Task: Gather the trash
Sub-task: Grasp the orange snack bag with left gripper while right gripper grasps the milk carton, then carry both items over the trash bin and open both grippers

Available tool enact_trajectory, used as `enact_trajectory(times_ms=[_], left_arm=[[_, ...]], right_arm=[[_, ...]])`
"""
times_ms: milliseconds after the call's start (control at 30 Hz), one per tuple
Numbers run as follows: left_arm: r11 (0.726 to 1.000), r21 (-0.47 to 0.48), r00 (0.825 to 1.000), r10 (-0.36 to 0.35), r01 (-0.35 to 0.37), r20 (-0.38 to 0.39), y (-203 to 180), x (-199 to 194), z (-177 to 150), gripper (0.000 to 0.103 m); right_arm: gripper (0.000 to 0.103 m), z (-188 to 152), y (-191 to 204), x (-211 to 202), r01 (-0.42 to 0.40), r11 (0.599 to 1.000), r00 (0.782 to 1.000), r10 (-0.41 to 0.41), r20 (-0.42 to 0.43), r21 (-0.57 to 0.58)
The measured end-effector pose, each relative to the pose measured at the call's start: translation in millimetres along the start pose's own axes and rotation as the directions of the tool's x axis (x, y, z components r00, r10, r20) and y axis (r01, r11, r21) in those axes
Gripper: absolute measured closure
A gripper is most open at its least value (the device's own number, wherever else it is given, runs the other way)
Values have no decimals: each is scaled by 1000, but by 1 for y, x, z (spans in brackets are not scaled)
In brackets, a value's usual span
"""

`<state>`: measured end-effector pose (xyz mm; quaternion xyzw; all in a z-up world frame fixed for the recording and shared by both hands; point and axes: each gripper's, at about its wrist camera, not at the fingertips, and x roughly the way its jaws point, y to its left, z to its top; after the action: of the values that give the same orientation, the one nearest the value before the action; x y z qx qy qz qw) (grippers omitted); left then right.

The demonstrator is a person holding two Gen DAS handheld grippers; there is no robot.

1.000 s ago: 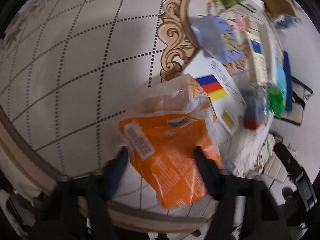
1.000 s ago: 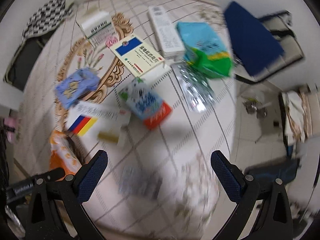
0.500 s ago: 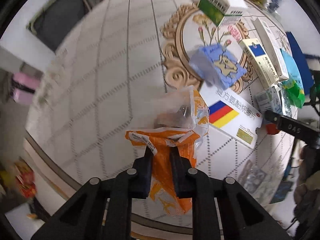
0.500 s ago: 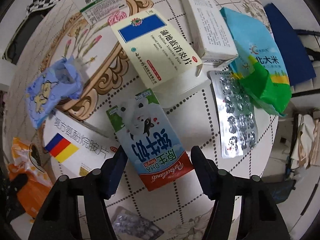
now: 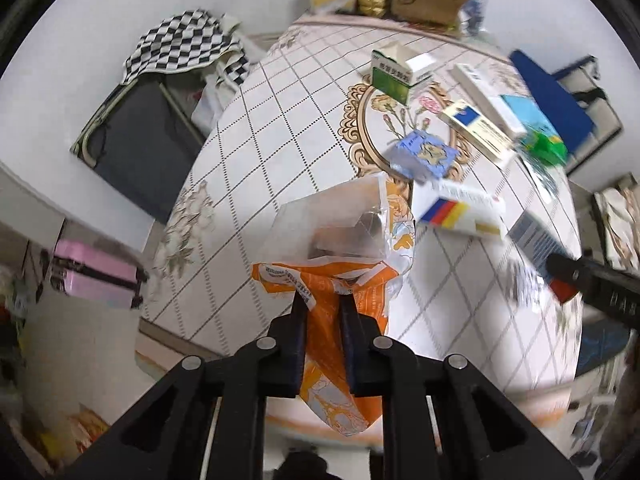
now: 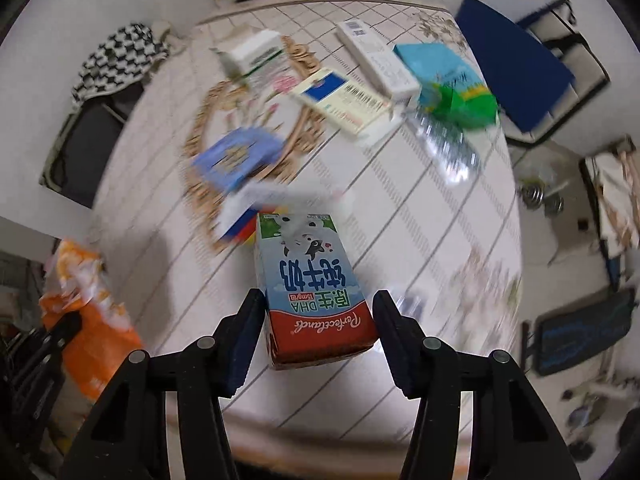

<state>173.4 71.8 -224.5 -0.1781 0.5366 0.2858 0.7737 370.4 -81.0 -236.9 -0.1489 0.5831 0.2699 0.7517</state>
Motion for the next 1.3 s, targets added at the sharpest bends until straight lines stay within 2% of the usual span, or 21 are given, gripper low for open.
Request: enact_trajectory(times_ms=[133, 167, 233, 267, 333, 433, 567, 700, 800, 833, 867, 900, 933, 967, 1067, 1133, 1167, 1200, 1300], left_arm=[[997, 50, 998, -64, 64, -1, 38, -19, -46, 91], [995, 62, 997, -81, 82, -17, 50, -23, -62, 91], [991, 69, 992, -107, 111, -60, 68, -26, -88, 91], [990, 67, 989, -120, 125, -82, 76, -25, -100, 91], [985, 53, 976, -153, 163, -157, 93, -14, -131, 91], [977, 26, 945, -196, 210, -262, 104, 16, -174, 91], [967, -50, 893, -250, 249, -374, 108, 85, -224, 91], [953, -120, 838, -301, 277, -455, 93, 185, -259, 88], [953, -119, 819, -302, 280, -489, 77, 257, -276, 83], [953, -116, 814, -299, 280, -498, 73, 278, -282, 76], [955, -113, 812, -293, 275, -505, 69, 298, -286, 62], [957, -111, 811, -287, 269, -509, 65, 320, -290, 53], [957, -109, 810, -285, 268, -512, 63, 336, -294, 32], [958, -105, 809, -281, 266, -516, 60, 352, -296, 16], [972, -81, 817, -230, 221, -530, 58, 386, -308, 14], [983, -50, 830, -178, 179, -528, 58, 395, -313, 14], [987, -28, 841, -152, 161, -520, 57, 396, -316, 14], [991, 3, 853, -116, 136, -509, 56, 394, -317, 14], [994, 85, 879, -26, 76, -477, 52, 382, -328, 14]], right_arm=[[46, -90, 34, -32, -68, 994, 998, 66, 24, 83], [46, -106, 39, -36, -77, 993, 997, 75, 24, 95], [46, -160, 57, -42, -114, 980, 993, 114, 12, 160], [46, -175, 61, -41, -124, 976, 992, 126, 2, 177], [46, -227, 76, -36, -140, 965, 987, 154, -42, 224], [46, -285, 87, -19, -136, 953, 981, 168, -100, 270], [46, -345, 87, 36, -97, 939, 969, 164, -183, 329], [46, -396, 75, 122, -50, 916, 953, 162, -255, 397], [46, -423, 61, 199, -17, 897, 948, 155, -279, 443], [46, -434, 55, 229, -6, 885, 946, 156, -285, 466], [46, -443, 50, 258, -1, 877, 941, 163, -297, 480], [46, -445, 49, 274, 0, 873, 938, 169, -301, 488], [46, -454, 46, 303, 0, 866, 936, 176, -305, 500], [46, -457, 44, 324, -6, 866, 933, 184, -308, 501], [46, -465, 43, 374, -19, 869, 929, 199, -313, 495], [44, -461, 36, 398, -25, 871, 922, 209, -326, 490], [34, -465, 37, 409, -23, 877, 920, 206, -334, 480], [21, -465, 37, 414, -20, 883, 919, 201, -338, 469], [4, -461, 41, 422, 34, 921, 926, 116, -359, 387]])
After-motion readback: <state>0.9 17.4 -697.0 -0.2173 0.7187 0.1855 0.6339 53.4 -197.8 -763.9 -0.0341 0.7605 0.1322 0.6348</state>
